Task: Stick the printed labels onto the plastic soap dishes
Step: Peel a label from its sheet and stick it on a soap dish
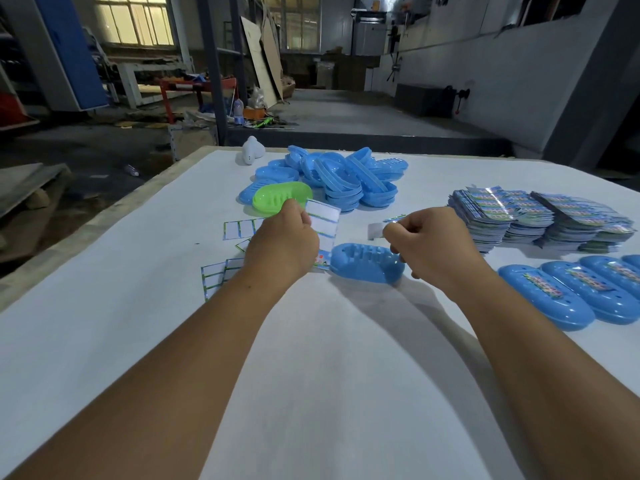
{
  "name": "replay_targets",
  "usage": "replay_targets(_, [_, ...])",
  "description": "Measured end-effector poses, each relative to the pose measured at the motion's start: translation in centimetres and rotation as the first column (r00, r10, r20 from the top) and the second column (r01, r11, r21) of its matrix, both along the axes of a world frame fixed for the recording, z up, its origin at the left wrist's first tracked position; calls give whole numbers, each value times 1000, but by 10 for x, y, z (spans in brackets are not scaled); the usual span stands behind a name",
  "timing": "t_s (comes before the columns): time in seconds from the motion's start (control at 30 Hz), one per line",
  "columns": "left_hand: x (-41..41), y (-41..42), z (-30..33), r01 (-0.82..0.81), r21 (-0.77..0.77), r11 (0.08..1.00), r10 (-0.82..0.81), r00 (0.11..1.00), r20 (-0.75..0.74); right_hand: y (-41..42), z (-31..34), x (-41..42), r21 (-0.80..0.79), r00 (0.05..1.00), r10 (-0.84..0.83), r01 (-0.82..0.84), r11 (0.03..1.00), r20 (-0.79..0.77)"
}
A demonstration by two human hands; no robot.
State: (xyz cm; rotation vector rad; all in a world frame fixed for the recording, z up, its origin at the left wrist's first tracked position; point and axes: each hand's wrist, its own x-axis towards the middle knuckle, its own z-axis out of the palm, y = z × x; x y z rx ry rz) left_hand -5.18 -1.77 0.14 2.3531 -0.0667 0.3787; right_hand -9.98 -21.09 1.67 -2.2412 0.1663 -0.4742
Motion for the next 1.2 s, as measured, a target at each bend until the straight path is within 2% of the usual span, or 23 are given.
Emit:
replay_targets(0.07, [3, 7, -2, -59, 221, 974, 59, 998, 8, 0, -1, 0, -8, 1000, 1, -1, 1000, -1])
replay_targets(0.13, [6, 13, -4, -83, 410, 908, 90, 996, 1, 1, -1, 0, -28, 1000, 2, -3, 1000, -3])
replay_targets(0.2, [6, 15, -5, -71, 546, 835, 85, 996, 0, 2, -2, 0, -55, 1000, 6, -6, 998, -1])
replay_targets(0.27, [5, 13, -5, -91, 613, 785, 78, 996, 49, 2, -2, 1, -72, 1000, 8, -8, 997, 1])
replay_targets(0.3, [4, 12, -4, -112, 596, 795, 64, 993, 101, 2, -3, 1, -78, 1000, 9, -9, 997, 2])
replay_targets(0.33, [3, 9, -3, -111, 520, 847, 33, 987, 156, 2, -3, 2, -87, 1000, 9, -8, 996, 5])
replay_targets(0.37, [0, 5, -2, -65, 372, 926, -9, 981, 194, 2, -3, 2, -102, 1000, 5, -4, 995, 8])
replay_targets(0.4, [-4, 0, -1, 26, 160, 987, -58, 978, 198, 3, -4, 2, -118, 1000, 0, 2, 993, 14])
replay_targets(0.43, [-8, -6, 0, 128, -61, 990, -117, 980, 163, 4, -4, 3, -134, 1000, -3, 6, 991, 21])
replay_targets(0.47, [-13, -12, 2, 213, -228, 950, -189, 974, 126, 5, -5, 3, -144, 1000, -2, 6, 990, 30])
replay_targets(0.53, [-21, -21, 3, 321, -376, 869, -316, 946, 77, 6, -6, 2, -149, 999, 15, -7, 989, 50])
replay_targets(0.63, [-23, -24, 0, 371, -400, 838, -390, 920, 36, 6, -6, 2, -151, 997, 46, -36, 988, 63])
replay_targets(0.93, [-22, -28, -5, 344, -411, 844, -371, 928, 14, 9, -5, -1, -246, 996, 69, -55, 968, 47])
replay_targets(1.2, [-17, -26, -6, 305, -450, 840, -325, 945, 33, 12, -5, -5, -167, 981, 183, -171, 971, 59])
